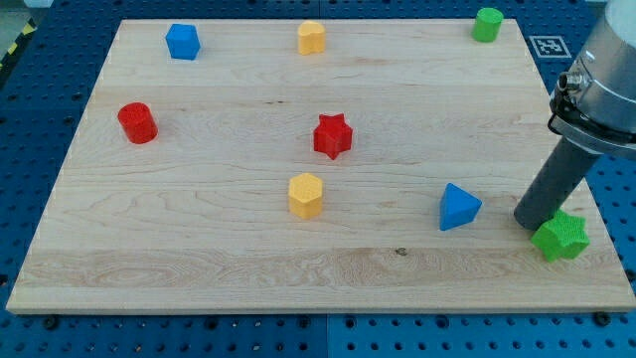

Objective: Move the green circle to the top right side of the board

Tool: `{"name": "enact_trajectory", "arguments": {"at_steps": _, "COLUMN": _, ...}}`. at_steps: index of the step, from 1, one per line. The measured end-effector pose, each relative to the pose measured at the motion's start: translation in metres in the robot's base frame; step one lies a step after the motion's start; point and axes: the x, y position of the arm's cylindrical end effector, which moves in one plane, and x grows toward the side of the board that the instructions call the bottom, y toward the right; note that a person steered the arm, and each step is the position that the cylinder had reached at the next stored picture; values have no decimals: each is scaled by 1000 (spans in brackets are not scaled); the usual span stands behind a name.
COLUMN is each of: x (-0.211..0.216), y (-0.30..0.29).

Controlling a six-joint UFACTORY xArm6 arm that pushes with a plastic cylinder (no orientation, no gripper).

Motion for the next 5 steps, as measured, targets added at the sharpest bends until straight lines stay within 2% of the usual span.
{"name": "enact_trajectory", "arguments": {"at_steps": 3, "x": 3, "y": 22}}
{"name": "enact_trajectory", "arguments": {"at_steps": 5, "x": -44, "y": -4}}
